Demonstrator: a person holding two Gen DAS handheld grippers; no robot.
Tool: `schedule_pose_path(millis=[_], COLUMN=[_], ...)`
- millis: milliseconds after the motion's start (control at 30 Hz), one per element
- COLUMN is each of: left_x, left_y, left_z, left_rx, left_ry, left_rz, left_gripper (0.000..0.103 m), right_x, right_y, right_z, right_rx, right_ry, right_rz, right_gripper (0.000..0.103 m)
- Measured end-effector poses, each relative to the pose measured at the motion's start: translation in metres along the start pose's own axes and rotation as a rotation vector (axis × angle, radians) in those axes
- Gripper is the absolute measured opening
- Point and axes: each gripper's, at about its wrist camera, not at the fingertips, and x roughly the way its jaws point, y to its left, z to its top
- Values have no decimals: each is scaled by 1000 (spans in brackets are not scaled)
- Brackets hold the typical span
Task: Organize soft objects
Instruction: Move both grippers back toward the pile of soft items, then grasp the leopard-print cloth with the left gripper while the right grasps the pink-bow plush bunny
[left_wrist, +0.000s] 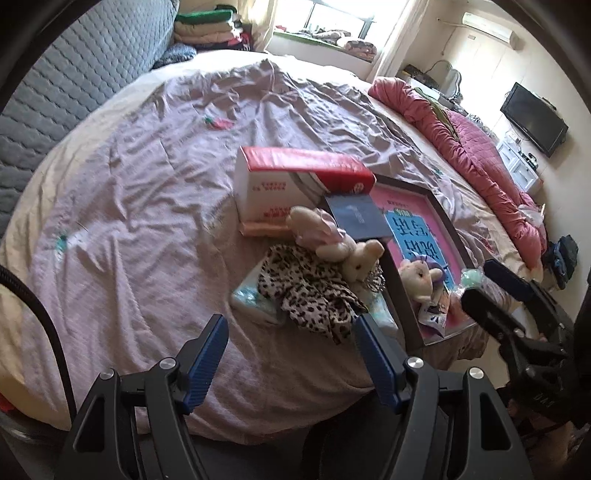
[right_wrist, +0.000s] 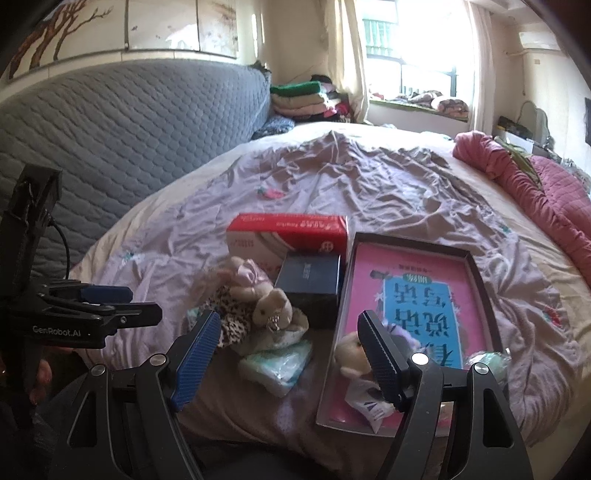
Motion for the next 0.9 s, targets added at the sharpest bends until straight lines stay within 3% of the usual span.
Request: schedule_pose_path(millis=[433, 600, 800, 900], left_x=[45, 62, 75, 81], left_y=[-14, -15, -7, 3], left_z=[3, 3, 6, 7], left_rx=[17, 32, 27, 1], left_ry=[74, 99, 104, 114], left_rz=[-31, -9, 12, -18], left_gripper=[70, 70, 69, 66], right_x=[42, 59, 86, 97], right_y=[-21, -24, -15, -12], right_z=[-5, 1, 6, 8], right_rx=[51, 22, -32, -34], right_ry=[68, 75, 112, 129], right_rz=[-17, -5, 67, 107], right_gripper=[78, 78, 78, 78])
